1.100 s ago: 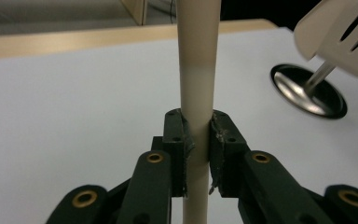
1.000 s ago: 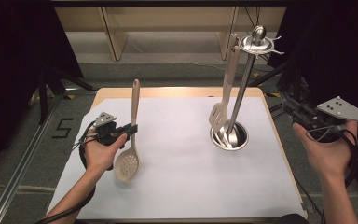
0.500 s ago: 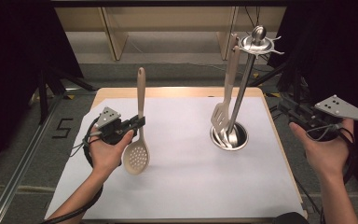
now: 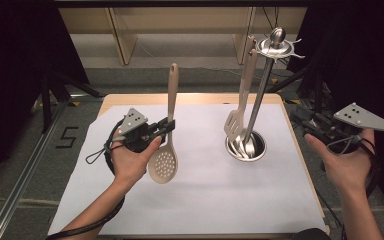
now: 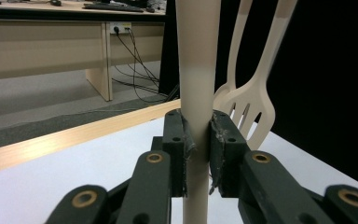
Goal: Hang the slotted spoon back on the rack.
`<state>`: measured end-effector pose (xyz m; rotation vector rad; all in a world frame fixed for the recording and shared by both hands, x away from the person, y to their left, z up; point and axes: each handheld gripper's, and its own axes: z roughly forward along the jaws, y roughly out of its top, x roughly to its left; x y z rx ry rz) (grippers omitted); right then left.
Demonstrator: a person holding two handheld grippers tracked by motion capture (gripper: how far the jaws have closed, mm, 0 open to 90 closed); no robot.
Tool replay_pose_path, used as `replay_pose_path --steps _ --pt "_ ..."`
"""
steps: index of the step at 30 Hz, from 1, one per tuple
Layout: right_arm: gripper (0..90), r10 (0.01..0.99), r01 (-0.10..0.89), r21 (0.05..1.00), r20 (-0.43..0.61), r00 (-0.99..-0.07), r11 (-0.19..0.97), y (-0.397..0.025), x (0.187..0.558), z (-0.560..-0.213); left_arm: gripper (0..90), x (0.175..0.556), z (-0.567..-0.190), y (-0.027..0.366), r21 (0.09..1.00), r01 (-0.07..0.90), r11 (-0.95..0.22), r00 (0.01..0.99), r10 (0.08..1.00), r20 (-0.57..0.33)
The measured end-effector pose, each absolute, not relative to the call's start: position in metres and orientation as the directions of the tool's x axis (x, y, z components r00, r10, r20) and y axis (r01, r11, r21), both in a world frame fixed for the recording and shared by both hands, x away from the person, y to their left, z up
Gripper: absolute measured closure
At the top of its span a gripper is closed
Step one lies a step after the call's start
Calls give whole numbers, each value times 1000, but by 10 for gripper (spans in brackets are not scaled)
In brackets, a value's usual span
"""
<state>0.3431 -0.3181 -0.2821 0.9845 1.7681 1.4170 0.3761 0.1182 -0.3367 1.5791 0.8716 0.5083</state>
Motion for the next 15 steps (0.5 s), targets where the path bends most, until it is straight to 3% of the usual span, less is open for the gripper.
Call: replay_pose_path --steps 7,15 --pt "687 769 98 984 -51 -637 146 -281 339 -278 775 366 -325 95 974 220 -53 665 739 -110" --pt "659 688 74 986 -52 -723 152 -227 341 -268 775 357 -316 65 980 179 -90 713 698 -66"
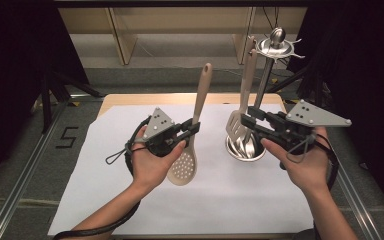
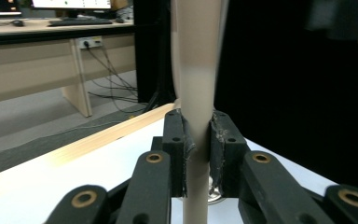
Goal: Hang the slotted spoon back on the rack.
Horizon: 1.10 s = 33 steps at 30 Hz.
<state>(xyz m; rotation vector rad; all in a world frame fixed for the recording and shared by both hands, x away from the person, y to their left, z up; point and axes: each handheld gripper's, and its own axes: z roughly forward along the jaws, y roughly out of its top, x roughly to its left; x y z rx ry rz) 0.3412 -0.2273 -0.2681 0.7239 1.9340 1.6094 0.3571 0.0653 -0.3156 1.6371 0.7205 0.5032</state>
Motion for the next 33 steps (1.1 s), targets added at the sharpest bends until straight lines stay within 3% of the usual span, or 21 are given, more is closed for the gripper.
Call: replay_pose_path --steps 9,18,21,24,29,33 --pt "604 650 82 992 2 -760 92 -191 357 -268 775 354 -317 38 978 164 -130 750 660 -38" --pt "576 665 113 990 32 -746 80 -186 361 -273 774 353 -322 27 974 164 -159 764 645 -23" --pt "626 670 98 991 11 -742 92 -185 362 -272 773 352 -323 24 973 158 -165 769 639 -17" --pt "694 662 123 990 43 -748 74 -187 361 -272 772 351 -323 23 973 138 -183 779 627 8" --pt "733 623 153 988 95 -776 39 -193 361 -272 767 354 -322 22 971 112 -213 807 590 36" --pt "750 569 137 989 79 -819 60 -198 359 -269 706 358 -317 22 969 90 -230 868 495 37"
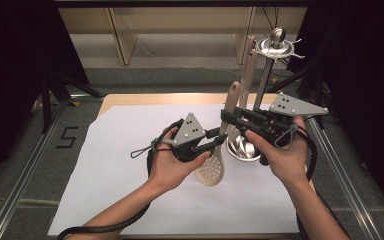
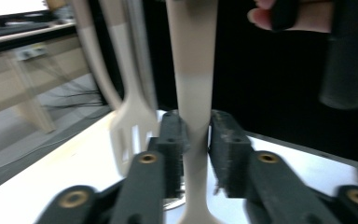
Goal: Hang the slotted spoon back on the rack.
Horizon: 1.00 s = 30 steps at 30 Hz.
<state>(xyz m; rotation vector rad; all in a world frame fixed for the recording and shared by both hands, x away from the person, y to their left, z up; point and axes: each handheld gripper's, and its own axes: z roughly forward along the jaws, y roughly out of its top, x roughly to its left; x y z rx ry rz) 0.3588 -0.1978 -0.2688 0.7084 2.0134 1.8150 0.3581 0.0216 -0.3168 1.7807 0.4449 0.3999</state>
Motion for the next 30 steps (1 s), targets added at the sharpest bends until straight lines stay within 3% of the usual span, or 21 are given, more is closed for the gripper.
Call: replay_pose_path --steps 3,5,12,19,30 --pt "753 537 116 990 55 -842 82 -204 356 -265 562 364 -315 22 966 110 -234 909 416 -2" --pt "755 505 101 991 45 -862 85 -210 354 -263 525 367 -317 21 963 123 -239 931 363 -29" --pt "756 397 117 989 72 -915 90 -223 350 -262 634 369 -322 13 969 102 -223 972 228 -50" --pt "756 385 103 991 65 -921 80 -226 349 -265 765 369 -320 13 972 107 -208 976 208 -63" --pt "733 405 67 995 29 -914 80 -224 348 -263 775 366 -317 15 969 114 -220 965 258 -54"
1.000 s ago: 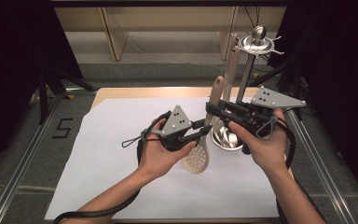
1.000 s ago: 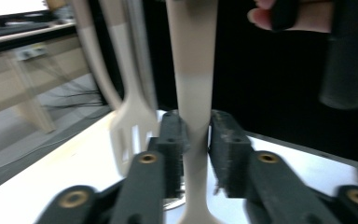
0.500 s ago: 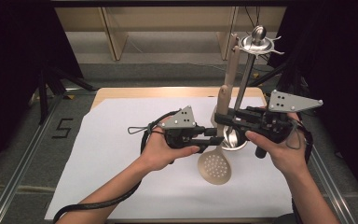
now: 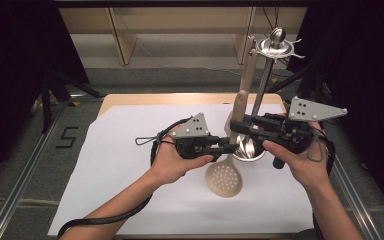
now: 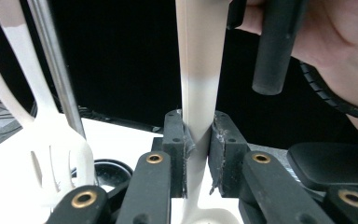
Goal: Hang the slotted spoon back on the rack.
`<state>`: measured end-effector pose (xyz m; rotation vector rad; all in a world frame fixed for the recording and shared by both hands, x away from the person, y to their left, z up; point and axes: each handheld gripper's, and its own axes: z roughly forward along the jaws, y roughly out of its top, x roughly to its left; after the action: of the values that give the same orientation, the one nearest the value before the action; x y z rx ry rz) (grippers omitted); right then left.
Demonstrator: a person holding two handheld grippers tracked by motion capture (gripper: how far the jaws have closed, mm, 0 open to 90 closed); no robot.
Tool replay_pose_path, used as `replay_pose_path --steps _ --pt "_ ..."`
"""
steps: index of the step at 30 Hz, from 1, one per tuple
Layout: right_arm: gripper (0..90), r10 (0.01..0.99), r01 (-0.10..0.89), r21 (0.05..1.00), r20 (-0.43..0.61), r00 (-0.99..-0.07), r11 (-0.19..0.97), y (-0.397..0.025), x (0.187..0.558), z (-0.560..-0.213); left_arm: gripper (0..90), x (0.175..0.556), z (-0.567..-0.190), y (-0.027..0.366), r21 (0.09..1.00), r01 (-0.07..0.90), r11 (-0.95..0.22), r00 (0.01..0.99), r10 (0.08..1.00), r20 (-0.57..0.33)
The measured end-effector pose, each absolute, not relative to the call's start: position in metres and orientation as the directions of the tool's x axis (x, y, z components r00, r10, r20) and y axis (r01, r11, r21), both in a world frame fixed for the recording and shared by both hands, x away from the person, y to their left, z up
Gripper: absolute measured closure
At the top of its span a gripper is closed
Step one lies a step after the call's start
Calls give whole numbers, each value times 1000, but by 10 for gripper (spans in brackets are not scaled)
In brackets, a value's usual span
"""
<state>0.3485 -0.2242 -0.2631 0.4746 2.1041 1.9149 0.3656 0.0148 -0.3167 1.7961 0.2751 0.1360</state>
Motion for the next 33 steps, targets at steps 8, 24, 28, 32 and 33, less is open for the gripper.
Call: replay_pose_path --steps 8,24,28,32,33 --pt "674 439 75 993 28 -898 90 -224 347 -265 776 365 -314 15 967 122 -222 953 298 -52" --pt "661 516 -16 992 -81 -853 129 -220 342 -268 776 364 -312 14 957 138 -257 915 402 -24" --pt "687 521 -48 989 -114 -846 138 -219 345 -270 776 363 -312 14 956 138 -258 914 406 -22" --pt "720 520 -30 990 -98 -849 138 -218 344 -272 776 363 -312 13 956 137 -260 910 414 -18" --pt "721 523 -33 990 -102 -846 140 -219 344 -272 776 363 -312 13 956 134 -261 910 415 -14"
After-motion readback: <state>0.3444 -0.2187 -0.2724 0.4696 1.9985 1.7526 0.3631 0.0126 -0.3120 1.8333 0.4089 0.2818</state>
